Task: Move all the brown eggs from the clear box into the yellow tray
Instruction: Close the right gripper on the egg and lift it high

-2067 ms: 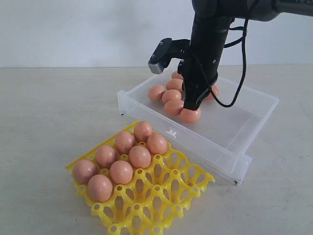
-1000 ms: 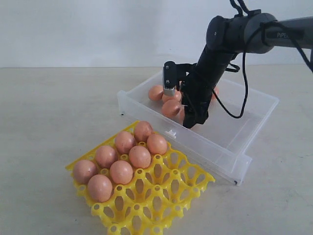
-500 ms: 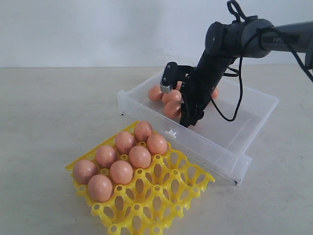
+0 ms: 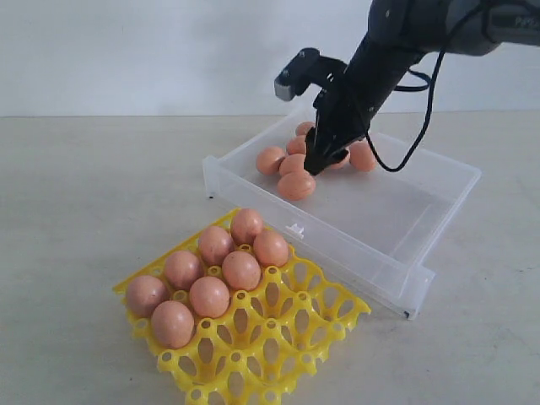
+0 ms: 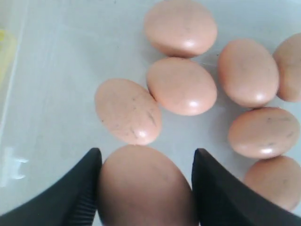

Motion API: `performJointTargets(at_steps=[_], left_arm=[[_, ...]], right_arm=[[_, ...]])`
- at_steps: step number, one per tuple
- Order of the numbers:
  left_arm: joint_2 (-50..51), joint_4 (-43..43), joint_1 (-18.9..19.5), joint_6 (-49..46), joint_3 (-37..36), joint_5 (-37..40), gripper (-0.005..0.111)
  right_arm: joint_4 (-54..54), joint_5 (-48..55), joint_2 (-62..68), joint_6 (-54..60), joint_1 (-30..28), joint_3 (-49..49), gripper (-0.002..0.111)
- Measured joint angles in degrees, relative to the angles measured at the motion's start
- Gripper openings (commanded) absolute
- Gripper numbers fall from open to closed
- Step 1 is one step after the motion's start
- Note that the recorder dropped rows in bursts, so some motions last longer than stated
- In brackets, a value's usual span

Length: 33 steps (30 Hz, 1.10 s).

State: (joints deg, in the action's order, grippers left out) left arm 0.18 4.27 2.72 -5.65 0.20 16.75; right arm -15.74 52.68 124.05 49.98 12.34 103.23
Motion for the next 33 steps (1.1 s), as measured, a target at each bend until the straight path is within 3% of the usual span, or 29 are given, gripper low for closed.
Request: performJointTargets(at_steps=[7,11,15,18,26,29,33], left_arm=[[0.00,0.00,0.00,0.00,0.00,0.00,0.004],[0.00,0.00,0.00,0.00,0.00,0.00,0.004],[0.00,0.00,0.00,0.00,0.00,0.00,0.004],[0.00,0.00,0.00,0.00,0.00,0.00,0.004],[0.00,0.00,0.00,0.00,0.00,0.00,0.004],[0.00,0.00,0.00,0.00,0.00,0.00,0.004],[0.00,0.00,0.00,0.00,0.00,0.00,0.004]], right_arm=[[-0.26,8.12,-4.42,-9.32,-0.20,0.00,0.000],[-7.19,8.17,-5.81,-15.26,-0.30,-1.13,0.000],[-20.52,0.45,-10.63,-14.38,-0.30,-8.74,0.000],[-27.61,-11.29,-16.89,-11.67,-0.30,-19.26,0.000],[-48.54,-43.33,-38.19,10.16,1.27,-48.18,0.000],[-52.53,-45.37,-43.80,14.38,1.93,-53.10,0.000],[-57.51,-40.86,-46.83,16.64,1.93,-55.47,0.000]])
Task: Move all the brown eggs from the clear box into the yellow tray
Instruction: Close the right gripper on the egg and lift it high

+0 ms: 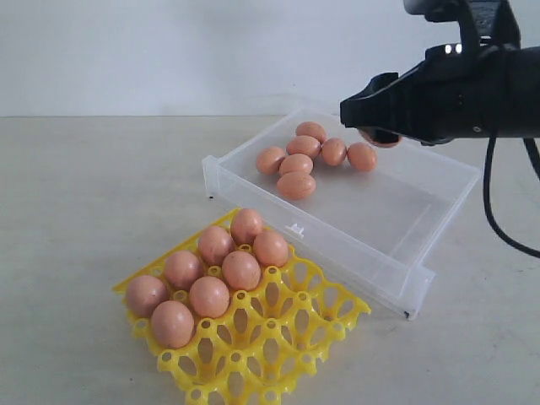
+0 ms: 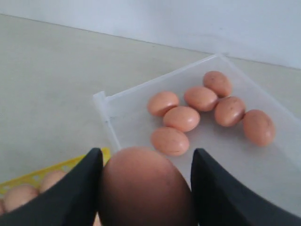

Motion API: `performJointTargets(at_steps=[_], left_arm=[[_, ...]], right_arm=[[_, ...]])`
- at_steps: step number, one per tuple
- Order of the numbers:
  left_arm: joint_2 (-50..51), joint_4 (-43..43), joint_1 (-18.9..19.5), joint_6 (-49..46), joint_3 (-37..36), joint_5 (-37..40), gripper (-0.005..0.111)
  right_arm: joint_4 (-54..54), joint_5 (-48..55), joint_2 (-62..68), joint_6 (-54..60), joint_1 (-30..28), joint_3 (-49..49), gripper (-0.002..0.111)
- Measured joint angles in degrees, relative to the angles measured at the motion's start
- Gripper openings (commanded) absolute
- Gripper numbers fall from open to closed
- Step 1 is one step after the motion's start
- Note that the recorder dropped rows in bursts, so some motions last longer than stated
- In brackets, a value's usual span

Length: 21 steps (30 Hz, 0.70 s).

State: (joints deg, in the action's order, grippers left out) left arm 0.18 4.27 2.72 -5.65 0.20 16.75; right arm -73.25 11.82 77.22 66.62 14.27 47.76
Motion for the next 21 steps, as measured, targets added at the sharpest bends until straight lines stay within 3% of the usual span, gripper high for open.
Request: performJointTargets(at_steps=[9,21], left_arm=[[0.00,0.00,0.00,0.00,0.00,0.00,0.004],[0.00,0.00,0.00,0.00,0.00,0.00,0.004]], right_arm=[[-23.64,8.90,0.54,22.51,0.08,-0.14,0.000],[-25.82,9.23,0.79,52.82,0.12,13.42,0.000]])
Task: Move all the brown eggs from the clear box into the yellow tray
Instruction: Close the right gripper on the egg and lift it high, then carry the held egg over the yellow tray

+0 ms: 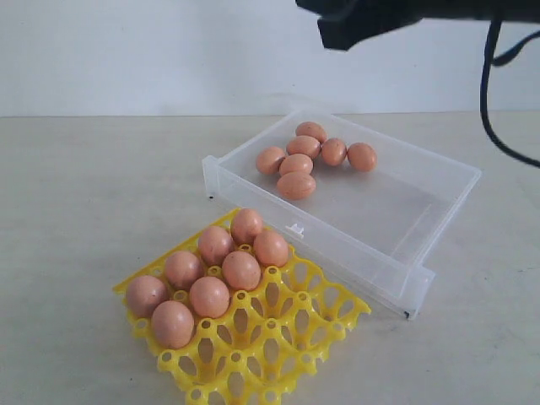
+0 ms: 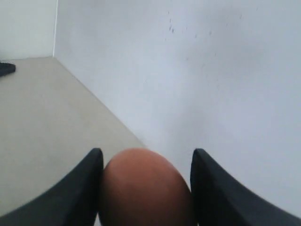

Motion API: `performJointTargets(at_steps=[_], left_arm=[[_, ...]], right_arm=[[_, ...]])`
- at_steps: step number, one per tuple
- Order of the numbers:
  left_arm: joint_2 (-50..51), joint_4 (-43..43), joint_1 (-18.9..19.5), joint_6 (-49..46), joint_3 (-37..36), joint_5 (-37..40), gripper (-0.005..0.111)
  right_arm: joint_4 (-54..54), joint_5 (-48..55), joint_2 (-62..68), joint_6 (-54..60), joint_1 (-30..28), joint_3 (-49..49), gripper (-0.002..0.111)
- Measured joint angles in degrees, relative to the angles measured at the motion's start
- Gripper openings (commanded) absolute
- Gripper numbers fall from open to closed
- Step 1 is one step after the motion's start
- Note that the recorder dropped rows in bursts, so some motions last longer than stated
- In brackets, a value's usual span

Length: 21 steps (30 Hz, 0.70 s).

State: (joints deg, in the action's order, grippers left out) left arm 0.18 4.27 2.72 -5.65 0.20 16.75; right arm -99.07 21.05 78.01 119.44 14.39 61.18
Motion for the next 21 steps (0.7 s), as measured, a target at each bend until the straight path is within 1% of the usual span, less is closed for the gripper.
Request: performJointTargets(at_steps=[2,3,5,7,9,10,12,14,16,18,20,21], left_arm=[[0.00,0.00,0.00,0.00,0.00,0.00,0.004],[0.00,0.00,0.00,0.00,0.00,0.00,0.004],[0.00,0.00,0.00,0.00,0.00,0.00,0.004],[0.00,0.00,0.00,0.00,0.00,0.00,0.004],[0.00,0.00,0.00,0.00,0.00,0.00,0.004],[0.00,0.00,0.00,0.00,0.00,0.00,0.004],[0.00,0.00,0.00,0.00,0.00,0.00,0.004],[0.00,0.00,0.00,0.00,0.00,0.00,0.004],[0.00,0.00,0.00,0.00,0.00,0.00,0.004],[0.00,0.00,0.00,0.00,0.00,0.00,0.004],[0.00,0.00,0.00,0.00,0.00,0.00,0.004],[0.00,0.00,0.00,0.00,0.00,0.00,0.004]], right_arm=[[4.29,-0.27,0.00,1.15,0.00,2.28,0.000],[8.08,-0.72,0.00,1.33,0.28,3.29,0.000],[18.25,-2.60,0.00,1.62,1.53,4.33,0.000],[32.53,-5.71,0.00,1.88,3.51,4.26,0.000],[43.49,-9.89,0.00,1.66,5.38,3.33,0.000],[46.93,-12.91,0.02,0.65,6.32,2.74,0.000],[48.86,-19.56,0.12,-3.98,7.85,2.19,0.000],[45.97,-27.17,0.12,-12.35,9.77,2.18,0.000],[40.24,-33.02,-0.13,-27.08,11.24,2.18,0.000],[36.69,-32.52,-0.36,-40.89,11.45,2.18,0.000],[36.06,-28.58,-0.36,-53.07,11.58,2.18,0.000],[36.06,-25.81,-0.02,-57.45,11.86,2.18,0.000]])
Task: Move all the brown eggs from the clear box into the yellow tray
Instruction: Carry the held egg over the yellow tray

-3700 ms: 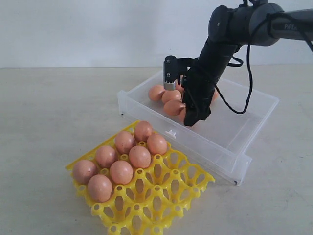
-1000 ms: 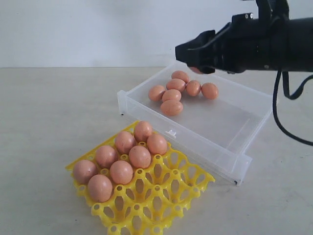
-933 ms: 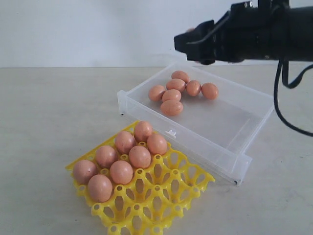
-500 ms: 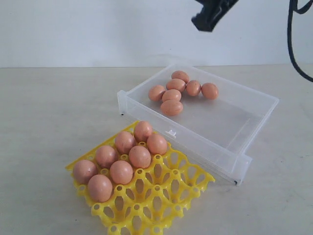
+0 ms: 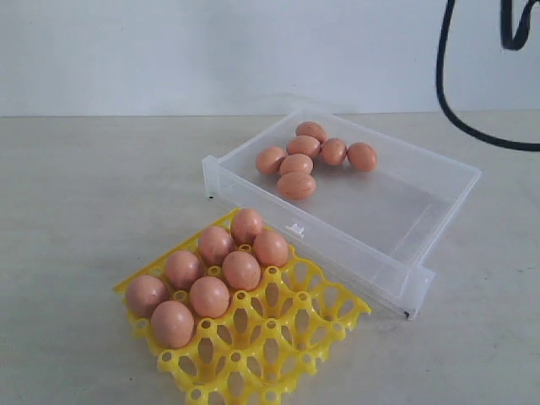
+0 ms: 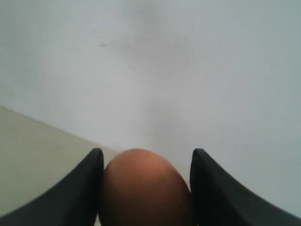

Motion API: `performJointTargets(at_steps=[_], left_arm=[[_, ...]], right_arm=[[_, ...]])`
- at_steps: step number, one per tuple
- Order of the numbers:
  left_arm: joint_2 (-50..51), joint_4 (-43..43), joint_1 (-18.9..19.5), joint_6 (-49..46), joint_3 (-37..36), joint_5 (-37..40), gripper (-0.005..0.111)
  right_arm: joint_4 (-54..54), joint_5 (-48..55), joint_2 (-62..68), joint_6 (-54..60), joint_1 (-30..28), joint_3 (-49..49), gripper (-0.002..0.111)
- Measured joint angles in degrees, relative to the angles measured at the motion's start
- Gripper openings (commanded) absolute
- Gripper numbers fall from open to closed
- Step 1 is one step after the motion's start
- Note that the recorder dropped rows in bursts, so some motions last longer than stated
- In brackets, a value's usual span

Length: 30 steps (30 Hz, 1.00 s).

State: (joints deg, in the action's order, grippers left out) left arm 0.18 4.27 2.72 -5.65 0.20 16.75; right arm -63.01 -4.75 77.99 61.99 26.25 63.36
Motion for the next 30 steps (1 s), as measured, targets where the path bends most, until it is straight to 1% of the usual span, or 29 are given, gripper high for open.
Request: performJointTargets(at_steps=[2,4,7,8,9,11,14,15,16,17,18,20,21,23,24,26,28,29,30], left_arm=[[0.00,0.00,0.00,0.00,0.00,0.00,0.004],[0.00,0.00,0.00,0.00,0.00,0.00,0.004],[0.00,0.00,0.00,0.00,0.00,0.00,0.004],[0.00,0.00,0.00,0.00,0.00,0.00,0.004],[0.00,0.00,0.00,0.00,0.00,0.00,0.004],[0.00,0.00,0.00,0.00,0.00,0.00,0.004],[0.00,0.00,0.00,0.00,0.00,0.00,0.004],[0.00,0.00,0.00,0.00,0.00,0.00,0.004],[0.00,0.00,0.00,0.00,0.00,0.00,0.004],[0.00,0.00,0.00,0.00,0.00,0.00,0.004],[0.00,0.00,0.00,0.00,0.00,0.00,0.004],[0.00,0.00,0.00,0.00,0.00,0.00,0.004],[0.00,0.00,0.00,0.00,0.00,0.00,0.004],[0.00,0.00,0.00,0.00,0.00,0.00,0.004],[0.00,0.00,0.00,0.00,0.00,0.00,0.004],[0.00,0.00,0.00,0.00,0.00,0.00,0.004],[0.00,0.00,0.00,0.00,0.00,0.00,0.004],[0.00,0.00,0.00,0.00,0.00,0.00,0.004],[0.00,0.00,0.00,0.00,0.00,0.00,0.004]], right_arm=[[-0.13,7.21,2.33,-5.45,1.35,-0.08,0.000],[-0.63,11.61,5.42,-5.86,2.31,-0.63,0.000],[-0.84,12.51,9.67,-3.63,2.31,-0.62,0.000],[-0.84,12.35,10.92,-0.54,2.31,-0.62,0.000],[-0.94,12.24,11.44,3.19,2.31,-0.62,0.000],[-0.48,12.38,11.80,15.13,2.31,-0.62,0.000],[5.79,10.65,11.82,40.93,2.31,-0.62,0.000],[7.65,7.77,12.03,48.45,2.31,-0.62,0.000],[8.81,3.09,12.04,53.60,2.31,-0.62,0.000],[9.43,-3.65,12.15,56.04,2.31,-0.62,0.000],[9.59,-8.24,12.15,56.20,2.31,-0.62,0.000],[9.76,-16.05,12.15,51.08,2.31,-0.05,0.000],[9.76,-19.62,12.15,45.02,2.31,0.53,0.000],[9.63,-22.89,11.55,27.34,2.31,1.21,0.000],[9.63,-22.62,10.85,17.39,2.31,1.21,0.000],[11.97,-18.29,9.93,-0.42,2.31,1.44,0.000],[20.32,-11.56,9.71,-21.14,2.31,1.56,0.000],[25.01,-8.93,9.99,-29.66,2.31,1.56,0.000],[31.55,-5.95,10.49,-39.77,2.33,1.56,0.000]])
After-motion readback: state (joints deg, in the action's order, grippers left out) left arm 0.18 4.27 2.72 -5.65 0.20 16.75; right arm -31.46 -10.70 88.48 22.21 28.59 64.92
